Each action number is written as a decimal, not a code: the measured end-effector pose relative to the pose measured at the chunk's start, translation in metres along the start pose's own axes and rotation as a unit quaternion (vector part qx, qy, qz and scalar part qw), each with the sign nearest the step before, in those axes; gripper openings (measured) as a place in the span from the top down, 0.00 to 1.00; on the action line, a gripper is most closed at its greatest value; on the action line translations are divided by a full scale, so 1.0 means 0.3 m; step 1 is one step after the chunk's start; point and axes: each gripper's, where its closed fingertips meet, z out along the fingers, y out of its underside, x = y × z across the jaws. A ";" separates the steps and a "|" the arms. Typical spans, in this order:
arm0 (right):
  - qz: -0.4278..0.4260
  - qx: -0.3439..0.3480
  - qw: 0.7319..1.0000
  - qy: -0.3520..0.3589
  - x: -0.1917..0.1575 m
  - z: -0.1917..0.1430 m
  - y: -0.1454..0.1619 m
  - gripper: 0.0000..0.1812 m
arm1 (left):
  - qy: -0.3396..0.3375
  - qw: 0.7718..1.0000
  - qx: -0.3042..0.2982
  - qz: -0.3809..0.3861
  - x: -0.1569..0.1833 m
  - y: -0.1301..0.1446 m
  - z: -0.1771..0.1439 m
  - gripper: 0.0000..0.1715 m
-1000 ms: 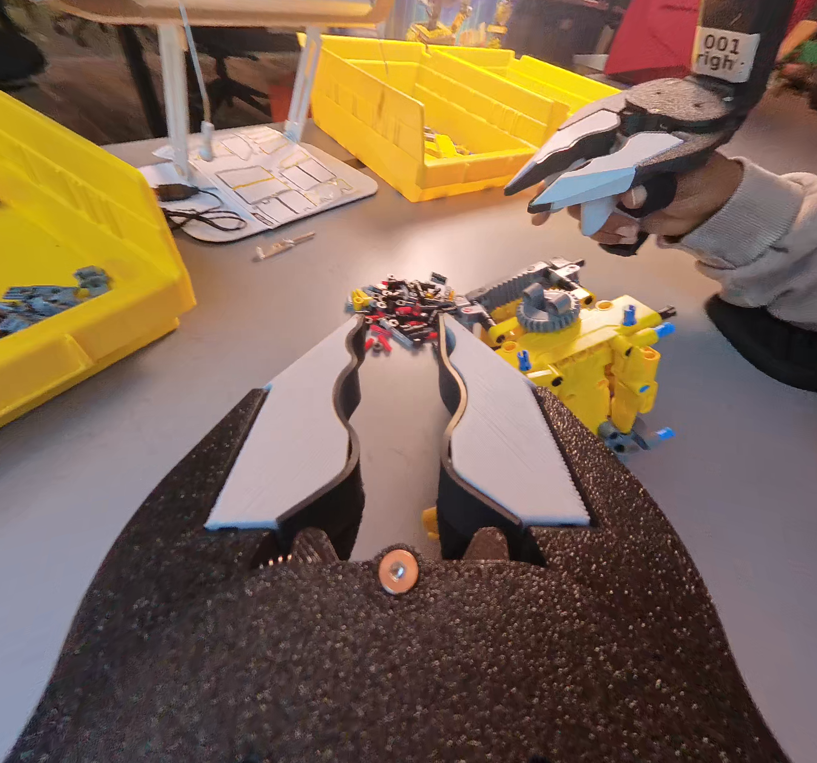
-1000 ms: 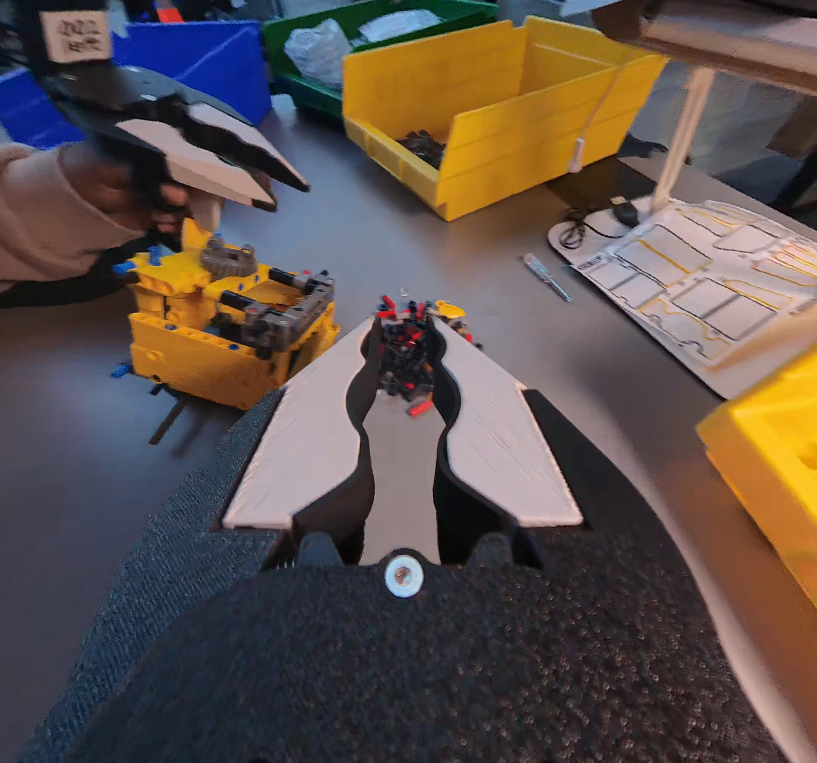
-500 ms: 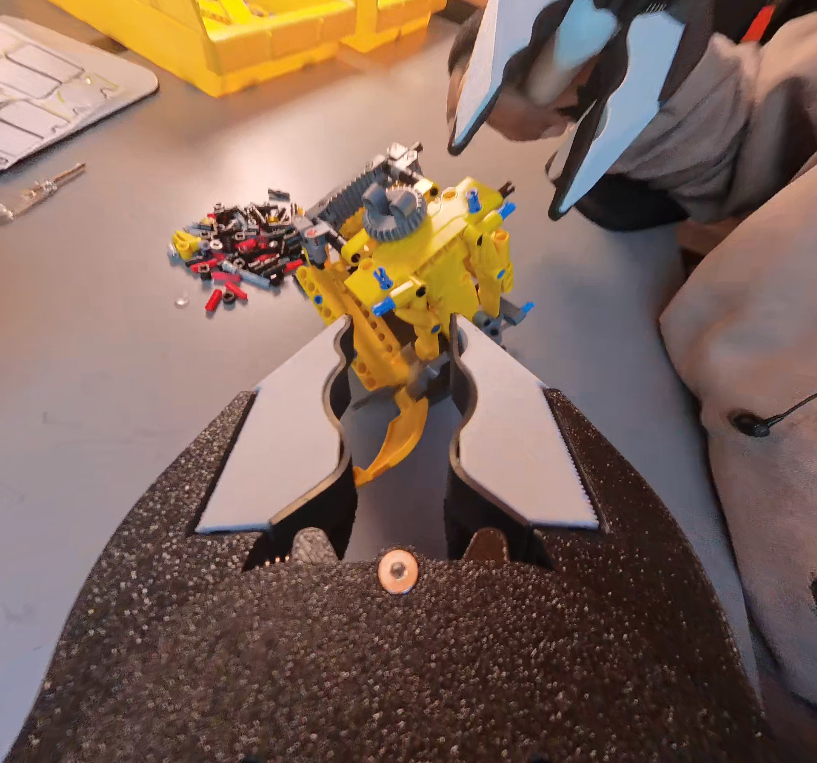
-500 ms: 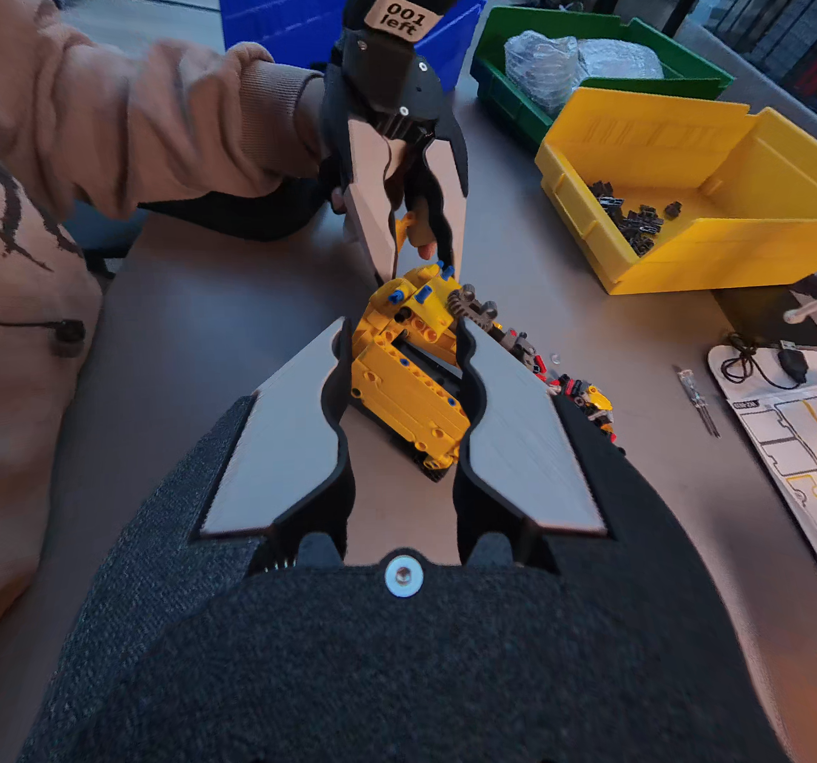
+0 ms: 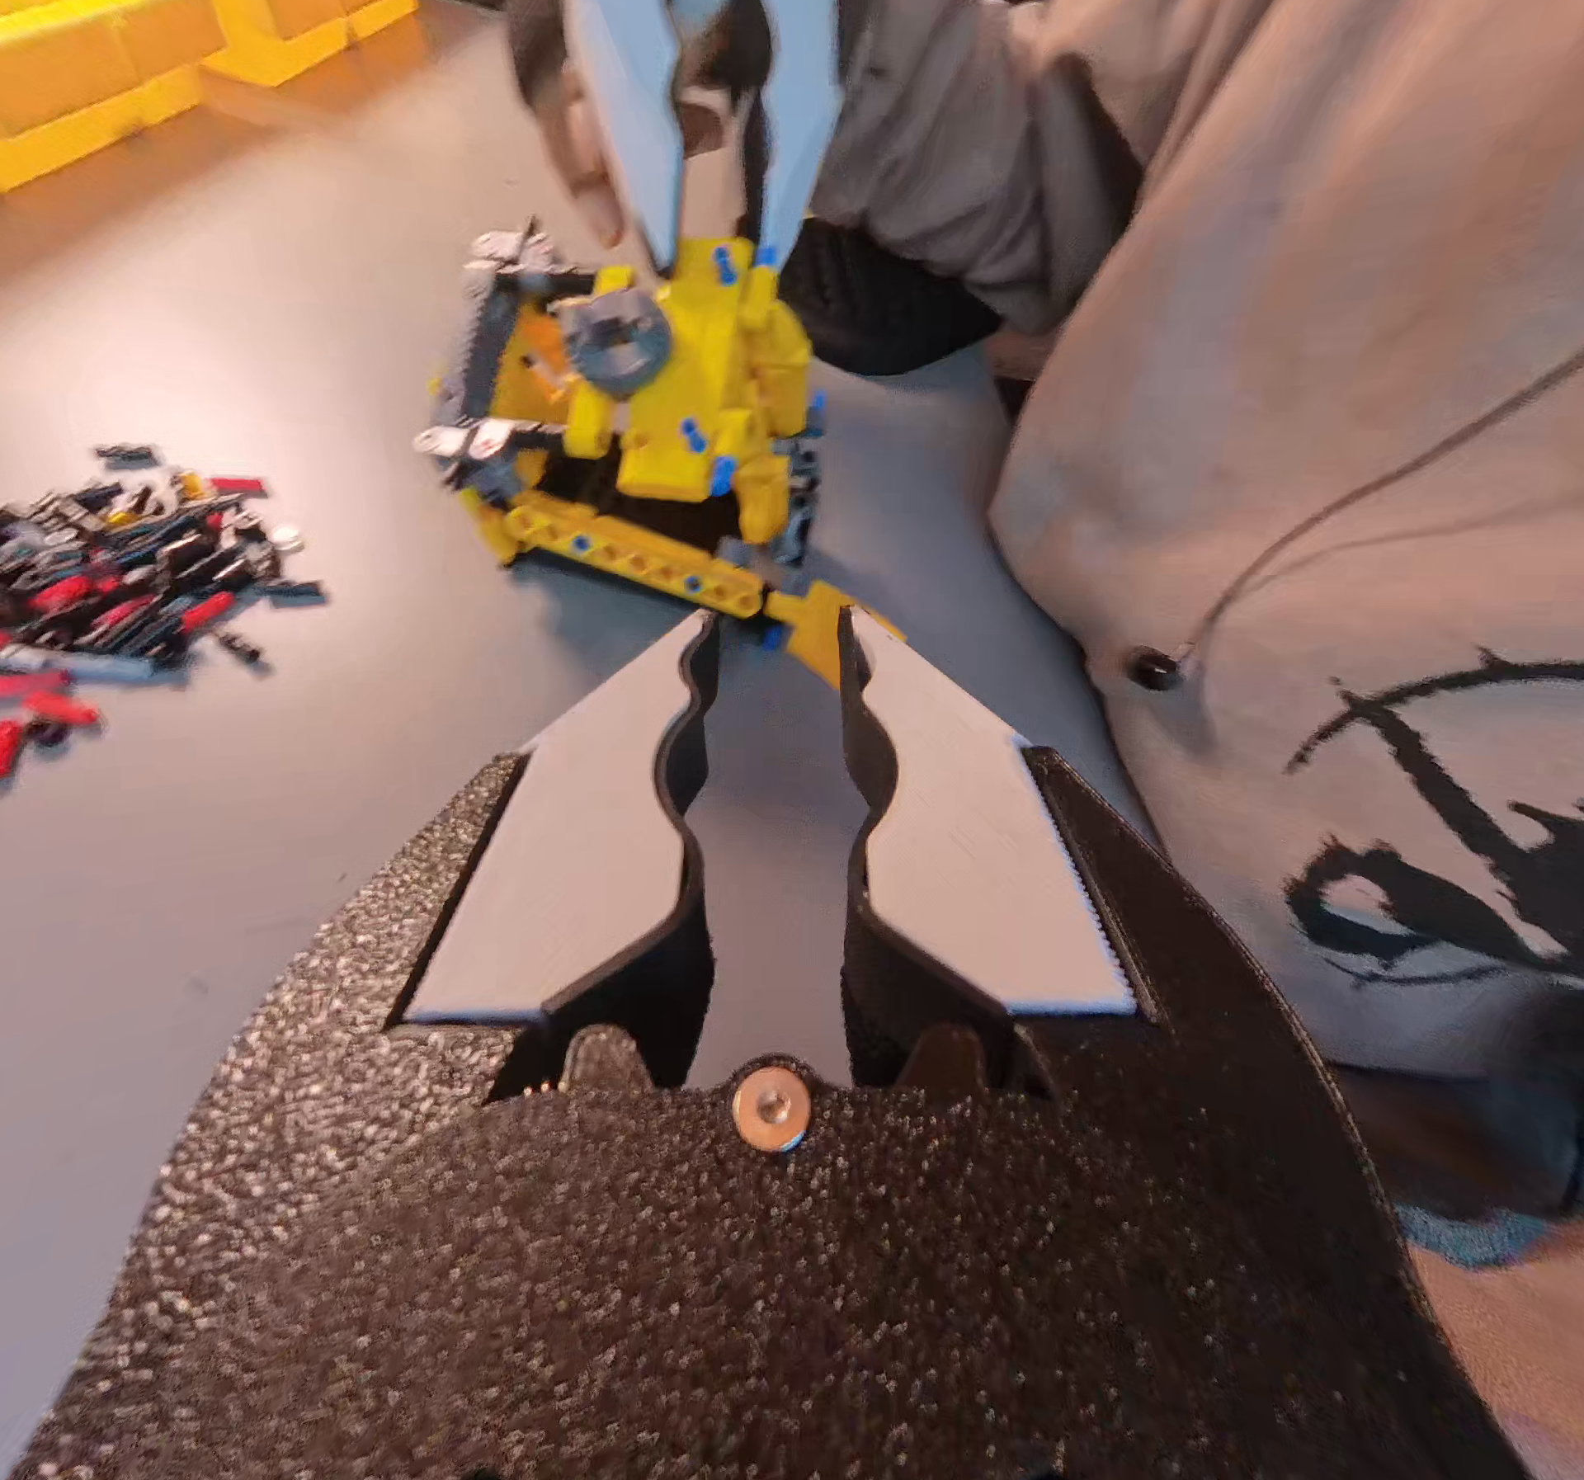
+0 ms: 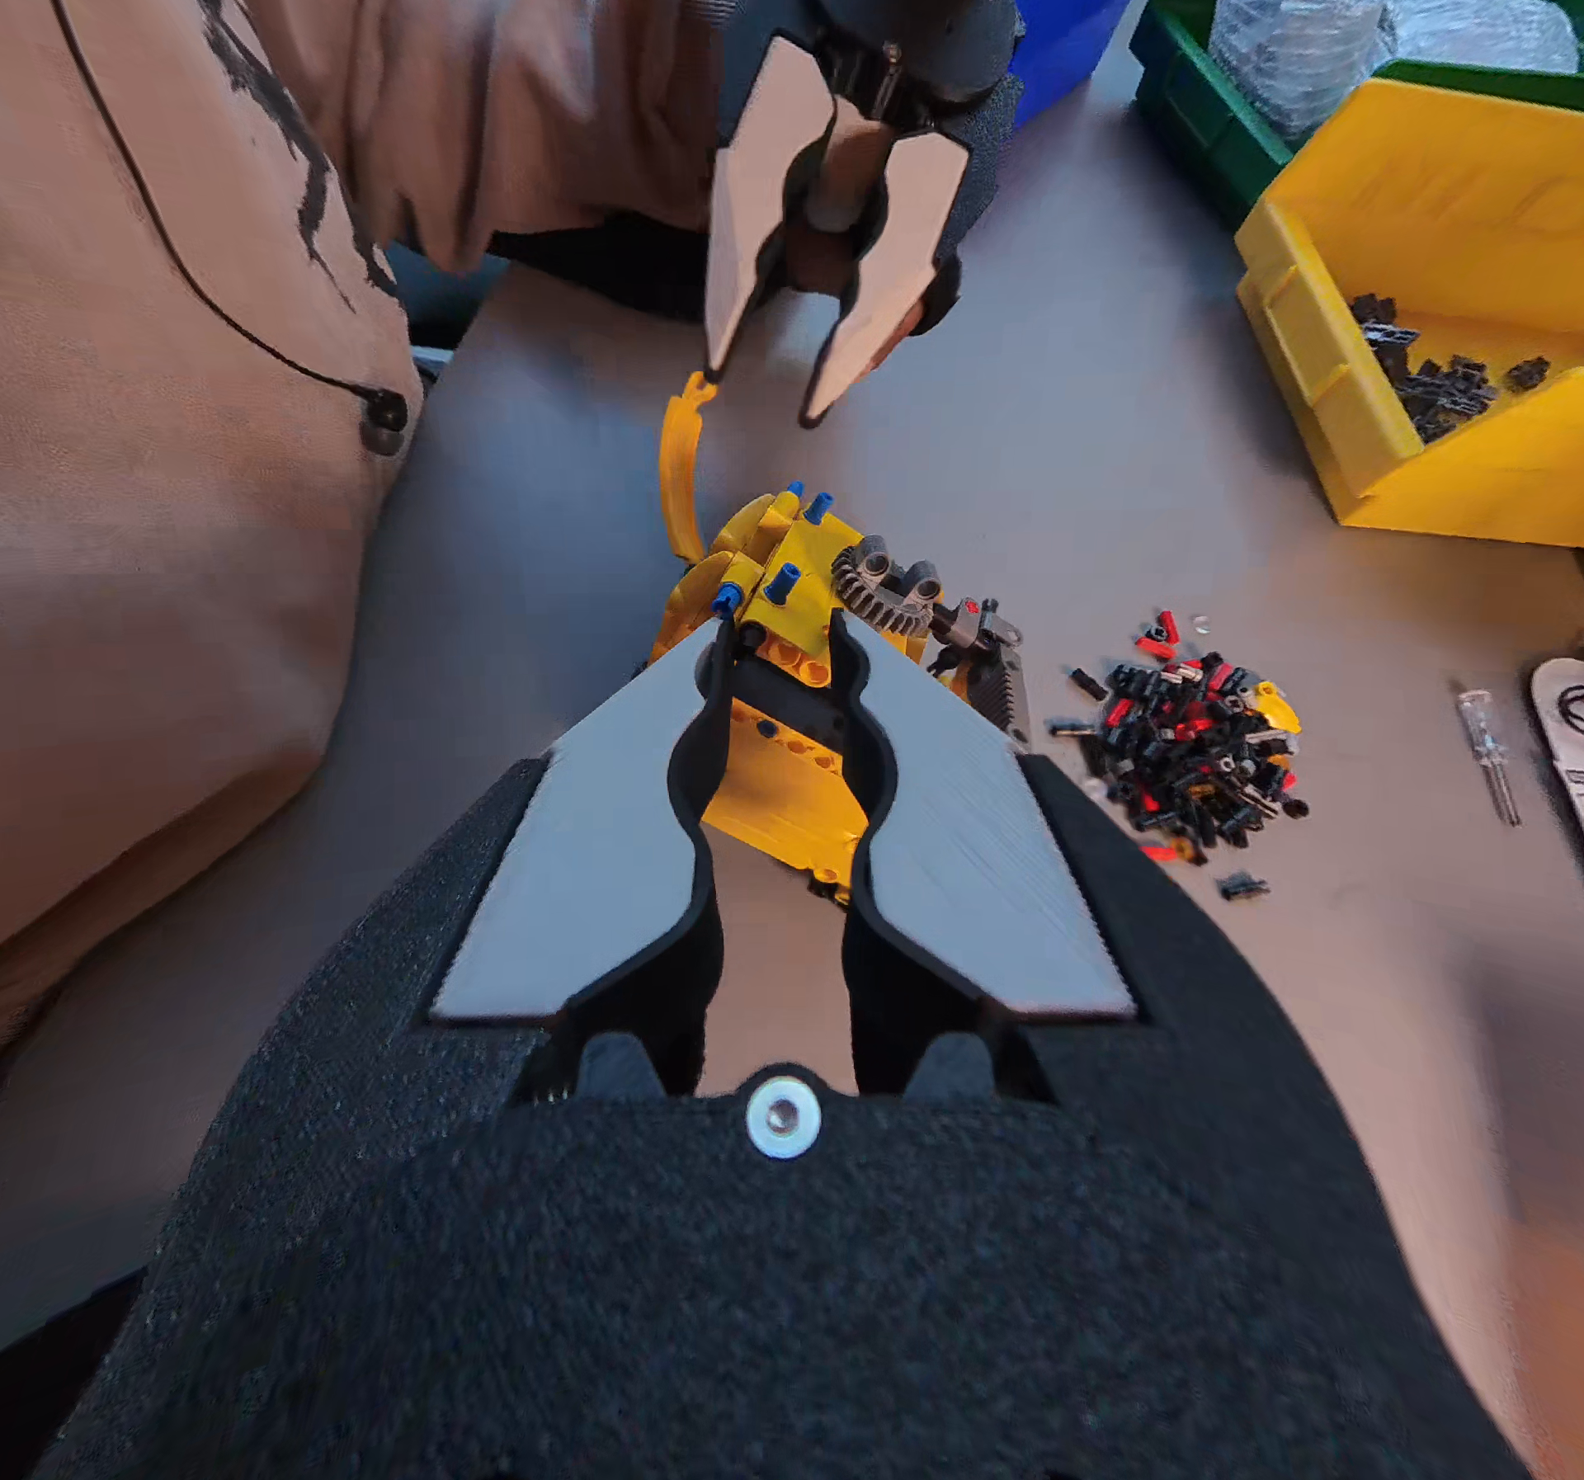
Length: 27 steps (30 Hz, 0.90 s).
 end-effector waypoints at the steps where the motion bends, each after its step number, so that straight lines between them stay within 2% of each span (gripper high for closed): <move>1: 0.006 0.001 1.000 0.006 0.004 -0.022 0.010 0.88 | -0.023 1.000 -0.003 -0.015 -0.037 0.009 0.005 0.84; 4: 0.021 -0.024 0.998 0.060 0.042 -0.078 0.049 0.88 | -0.057 0.997 -0.015 -0.045 -0.106 0.038 0.061 0.81; 7: 0.030 -0.043 0.992 0.119 0.067 -0.128 0.073 0.87 | -0.014 0.998 -0.044 -0.046 -0.056 0.065 0.136 0.79; 11: 0.035 -0.014 0.988 0.152 0.016 -0.161 0.039 0.86 | 0.013 0.999 -0.045 -0.018 -0.005 0.052 0.152 0.81; 15: 0.039 0.003 0.988 0.148 -0.080 -0.120 0.017 0.86 | 0.048 0.998 -0.040 -0.009 0.045 0.045 0.135 0.80; 19: 0.022 -0.051 0.986 0.159 -0.123 -0.047 0.072 0.86 | 0.107 0.992 -0.056 0.020 0.139 0.054 0.154 0.69; 20: 0.026 -0.054 0.984 0.168 -0.116 -0.046 0.081 0.86 | 0.093 0.993 -0.062 0.036 0.136 0.059 0.164 0.68; 23: 0.056 -0.029 0.979 0.192 -0.097 -0.068 0.066 0.87 | -0.007 0.993 -0.072 0.097 0.062 0.053 0.217 0.71; 25: 0.063 -0.018 0.979 0.194 -0.106 -0.063 0.050 0.86 | -0.046 0.987 -0.071 0.139 0.046 0.045 0.258 0.79; 27: 0.034 -0.047 0.978 0.199 -0.117 -0.036 0.065 0.88 | -0.077 0.977 -0.082 0.183 0.031 0.048 0.294 0.82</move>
